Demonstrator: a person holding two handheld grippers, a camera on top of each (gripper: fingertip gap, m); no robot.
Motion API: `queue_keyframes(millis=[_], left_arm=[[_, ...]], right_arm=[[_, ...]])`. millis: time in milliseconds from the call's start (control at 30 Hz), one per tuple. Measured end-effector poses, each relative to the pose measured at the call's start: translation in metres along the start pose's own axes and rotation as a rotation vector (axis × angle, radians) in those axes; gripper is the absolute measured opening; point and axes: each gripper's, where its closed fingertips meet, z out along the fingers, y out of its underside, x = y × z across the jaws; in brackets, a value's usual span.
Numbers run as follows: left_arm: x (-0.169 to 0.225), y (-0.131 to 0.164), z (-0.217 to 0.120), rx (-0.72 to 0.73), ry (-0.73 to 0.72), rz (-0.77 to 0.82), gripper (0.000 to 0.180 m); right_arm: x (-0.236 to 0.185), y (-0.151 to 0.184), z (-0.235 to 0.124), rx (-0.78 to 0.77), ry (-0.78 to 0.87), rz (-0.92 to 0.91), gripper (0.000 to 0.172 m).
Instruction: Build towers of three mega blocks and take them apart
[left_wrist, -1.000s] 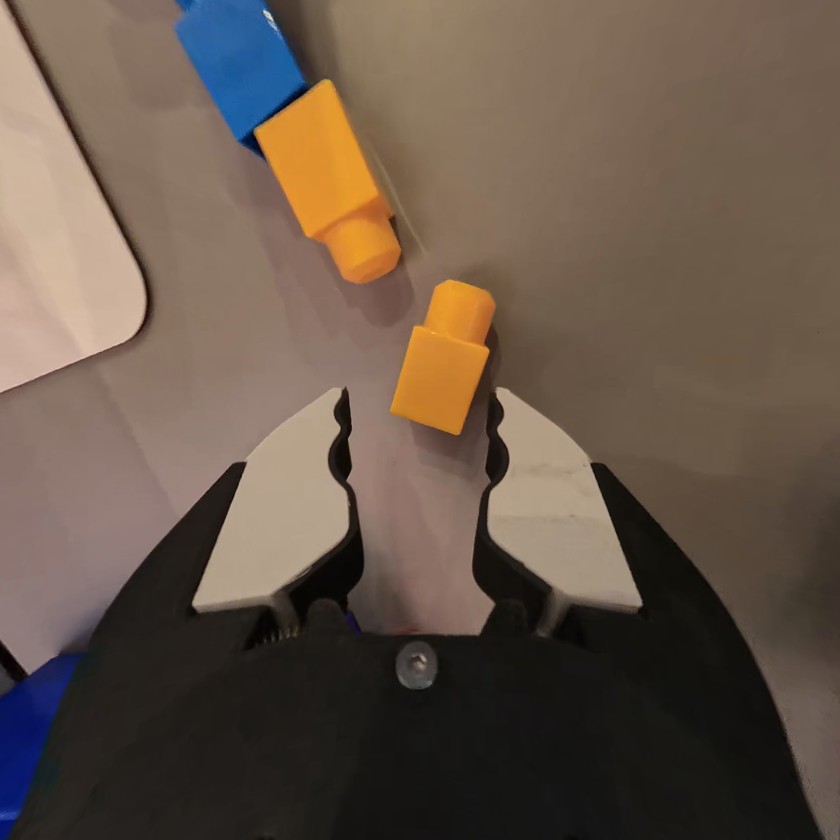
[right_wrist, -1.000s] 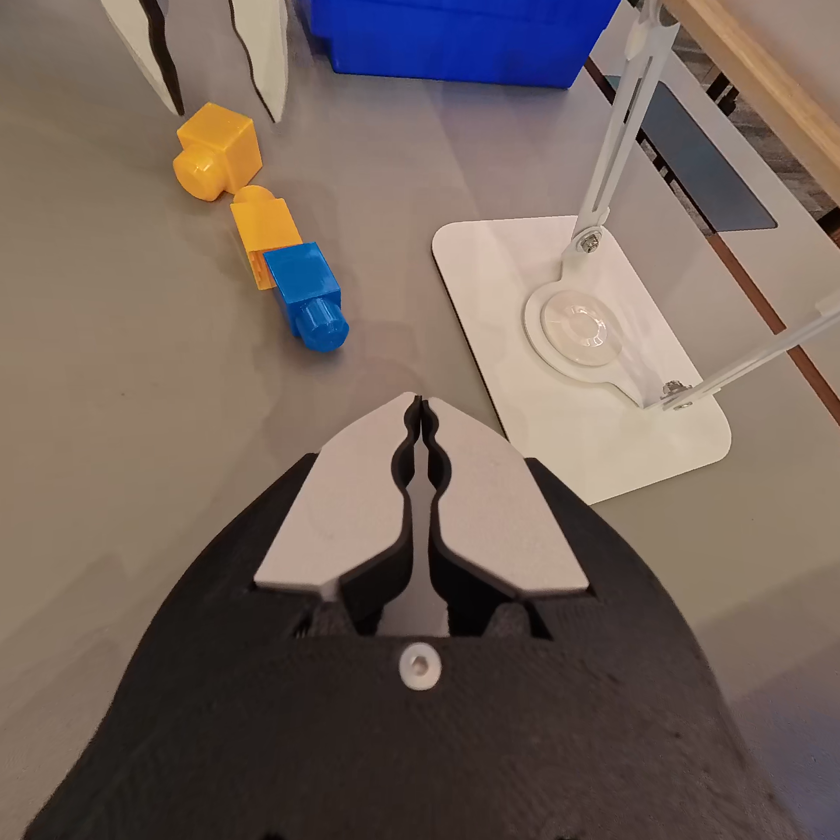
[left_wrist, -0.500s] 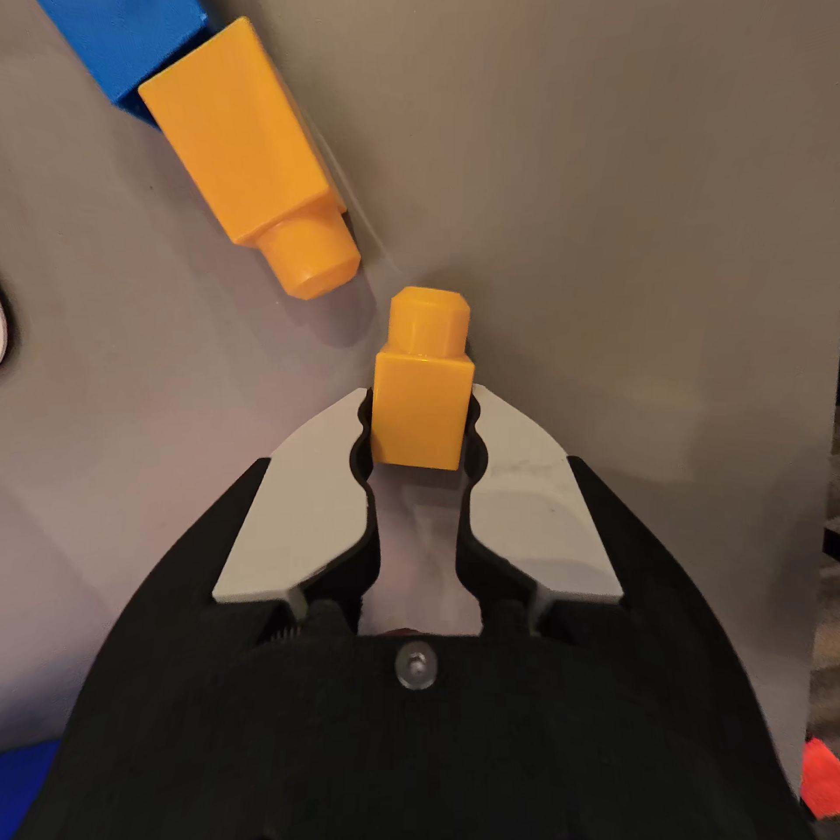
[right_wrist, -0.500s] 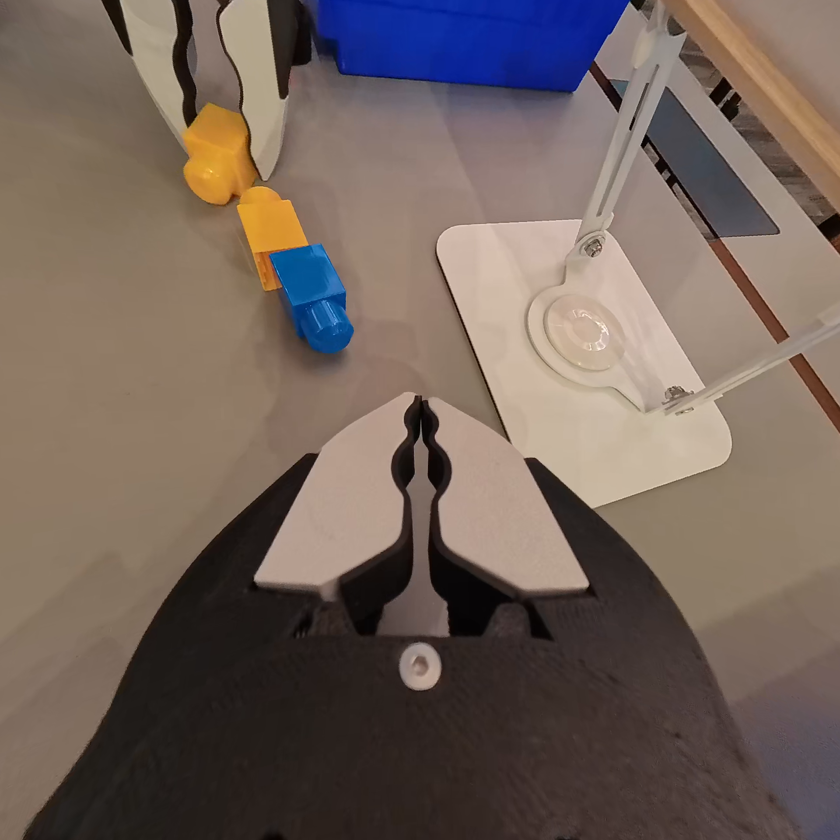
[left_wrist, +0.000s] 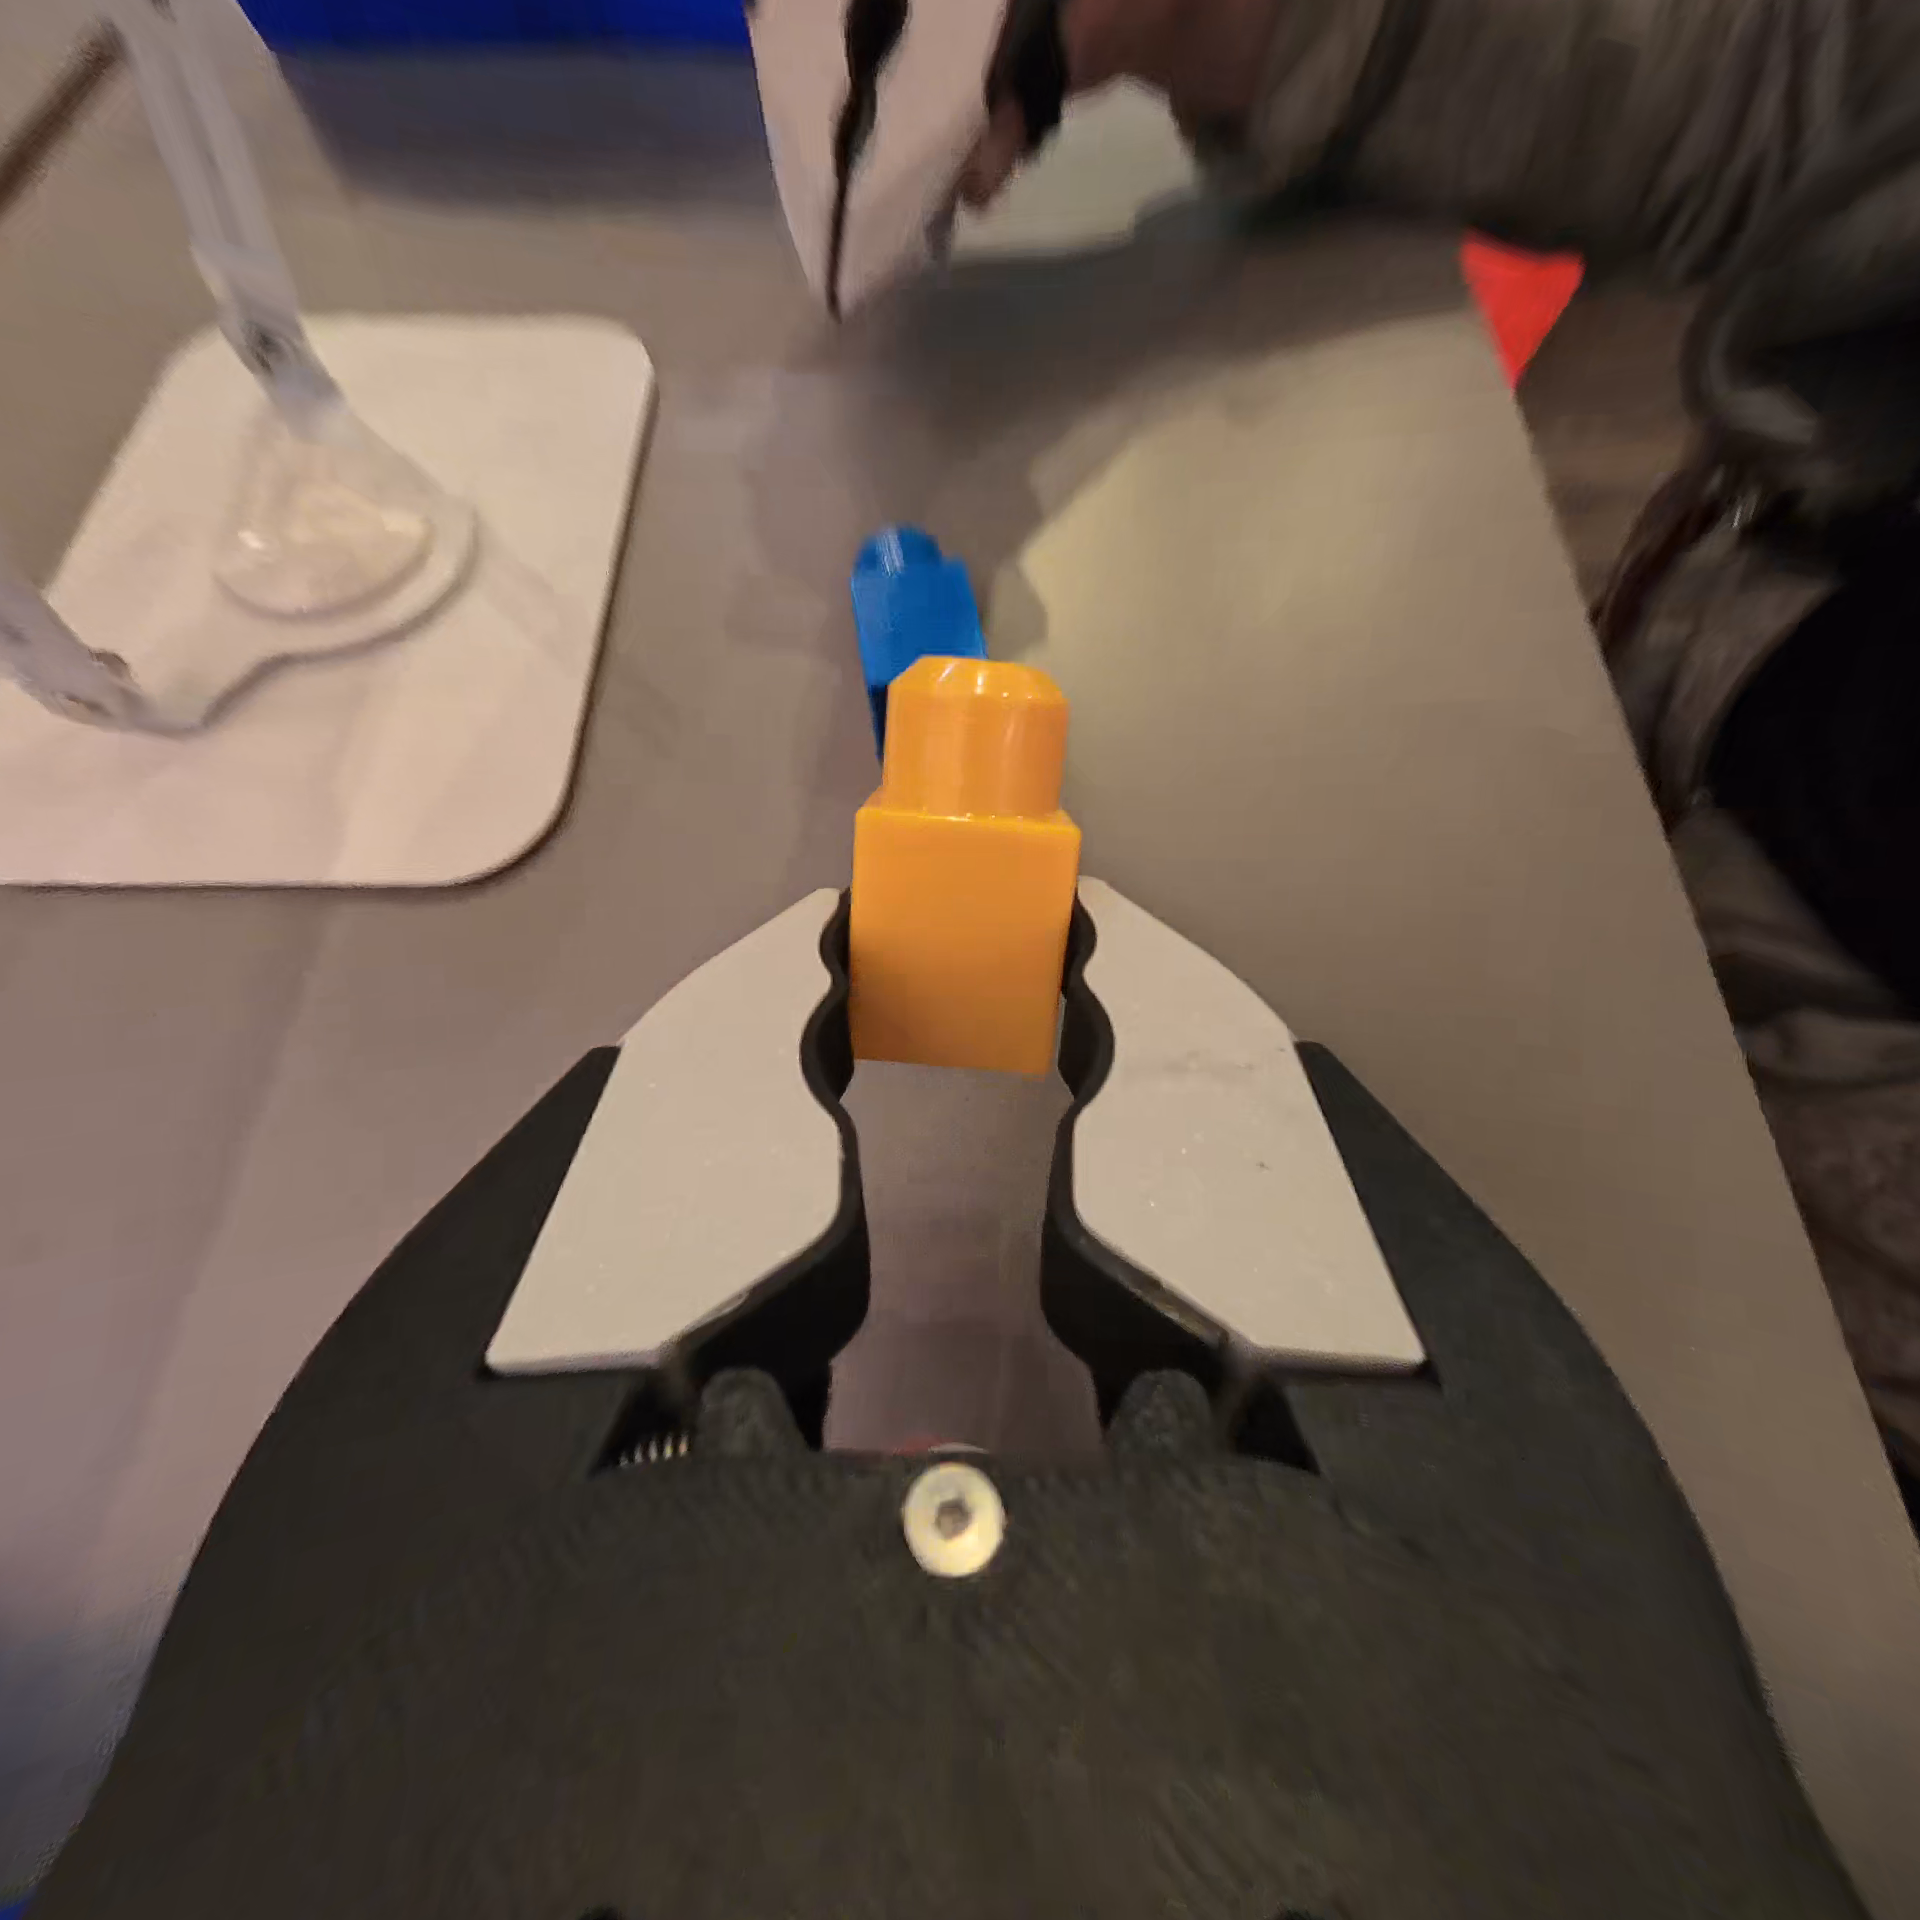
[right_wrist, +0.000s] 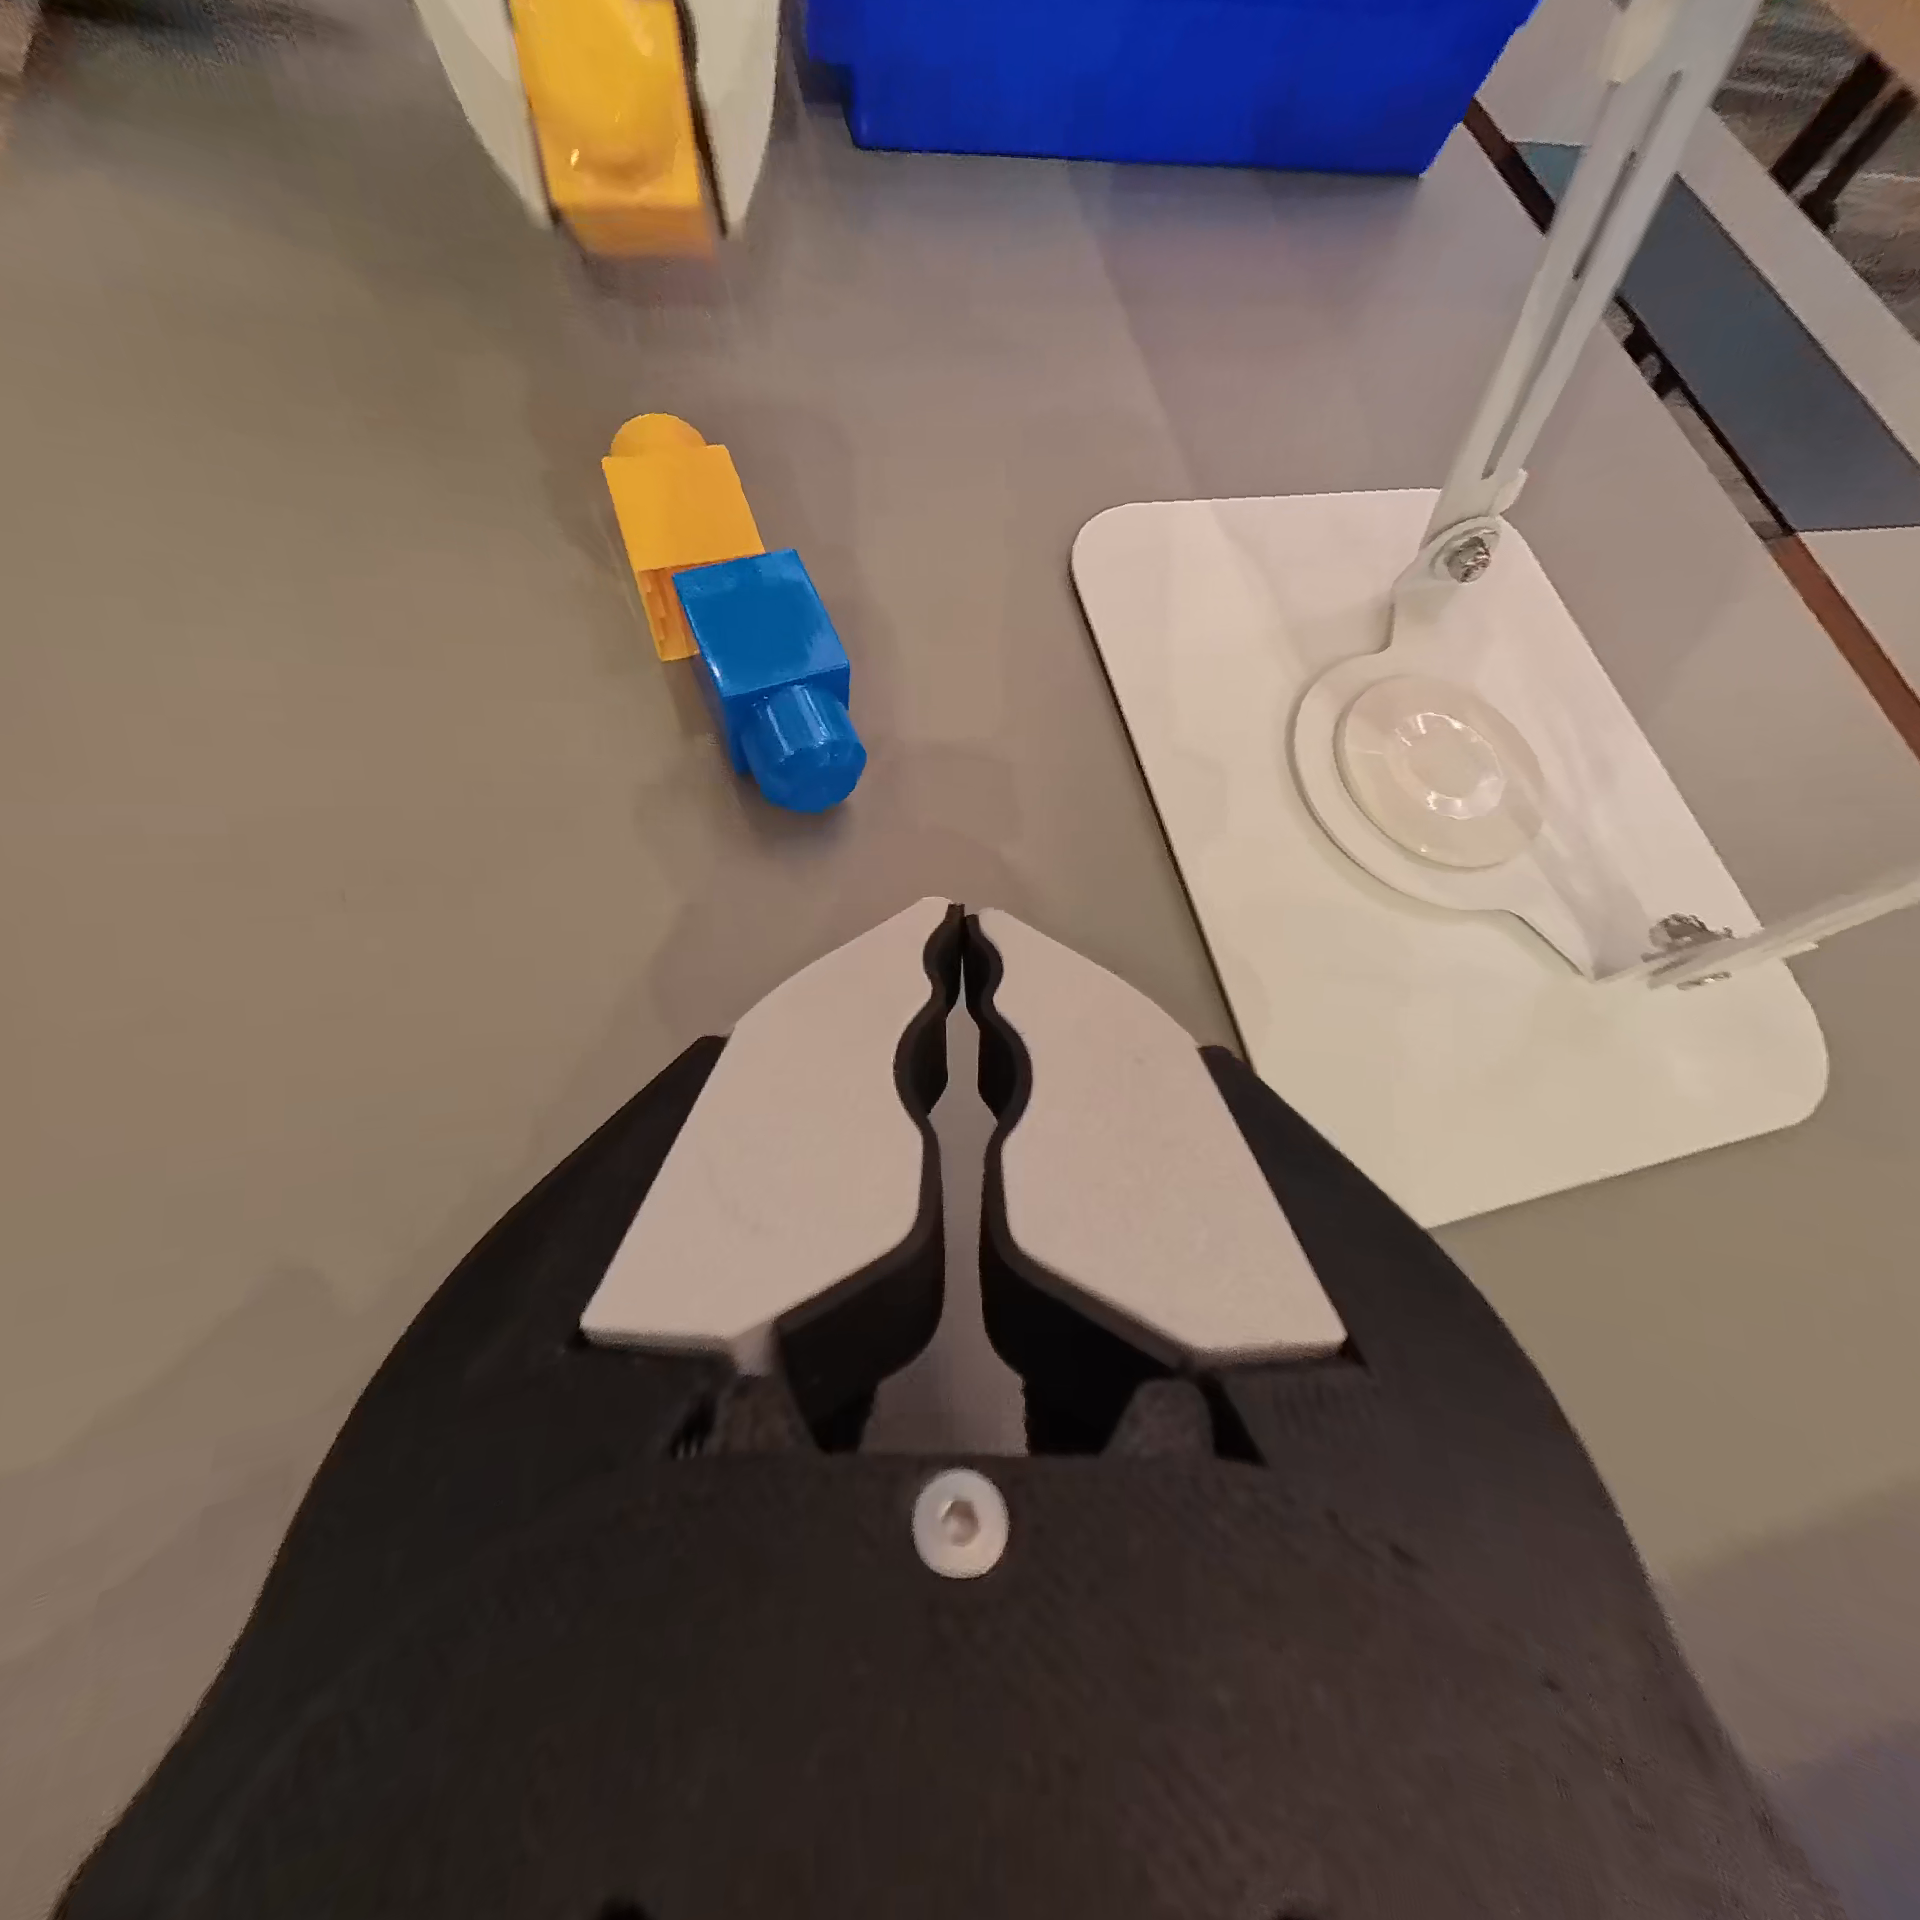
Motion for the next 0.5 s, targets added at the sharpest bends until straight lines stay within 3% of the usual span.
queue_keyframes(millis=[267, 500], left_arm=[[-0.018, -0.056, -0.020, 0.497, -0.028, -0.151, 0.036], [-0.022, -0.072, -0.038, 0.715, 0.006, -0.217, 0.036]], right_arm=[[-0.015, -0.013, 0.013, 0.016, -0.064, -0.020, 0.000], [-0.023, -0.025, 0.021, 0.024, -0.120, -0.043, 0.000]])
